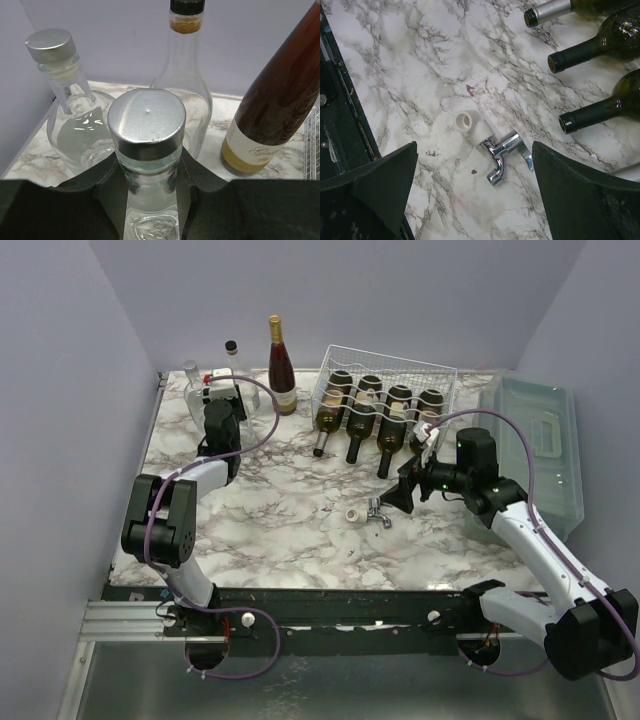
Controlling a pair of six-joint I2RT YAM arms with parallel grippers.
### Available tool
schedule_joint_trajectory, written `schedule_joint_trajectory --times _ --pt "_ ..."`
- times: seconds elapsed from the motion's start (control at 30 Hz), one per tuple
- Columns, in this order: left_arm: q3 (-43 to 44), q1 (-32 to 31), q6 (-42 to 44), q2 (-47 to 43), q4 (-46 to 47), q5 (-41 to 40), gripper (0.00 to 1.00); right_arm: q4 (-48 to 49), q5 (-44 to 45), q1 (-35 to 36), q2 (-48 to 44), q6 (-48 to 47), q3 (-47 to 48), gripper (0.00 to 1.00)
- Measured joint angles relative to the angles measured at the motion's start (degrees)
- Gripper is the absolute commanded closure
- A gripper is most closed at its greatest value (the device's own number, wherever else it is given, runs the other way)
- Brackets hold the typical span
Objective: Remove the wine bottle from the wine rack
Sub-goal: Move the wine bottle to the center of the board.
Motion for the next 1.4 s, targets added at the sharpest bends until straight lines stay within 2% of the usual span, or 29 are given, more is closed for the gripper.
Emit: schedule_joint_trajectory --times 0.47,0.6,0.83,0.97,1.13,1.4 --pt "4.5 1.0 0.0 4.5 0.8 0.4 1.0 0.0 0.1 0.0 1.0 -0.4 0.0 0.01" --pt "4.7 1.0 0.0 5.5 1.9 0.4 0.93 0.0 0.1 0.0 1.0 -0.4 0.0 0.0" --pt "5.2 1.1 0.0 7.1 2.1 0.4 0.68 0.0 0.2 0.0 1.0 -0.4 0.0 0.01" --pt "5.4 1.2 0.0 7.2 2.1 0.4 0.38 0.0 0.2 0.0 1.0 -0.5 0.0 0.0" --pt "6.6 1.2 -0.2 6.3 6.9 0.4 0.03 0.0 0.2 0.0 1.0 -0.5 0.0 0.0" --pt "3.5 1.2 -2.0 -0.7 8.9 0.9 0.01 -0.1 0.2 0.0 1.0 -1.0 0.0 0.01"
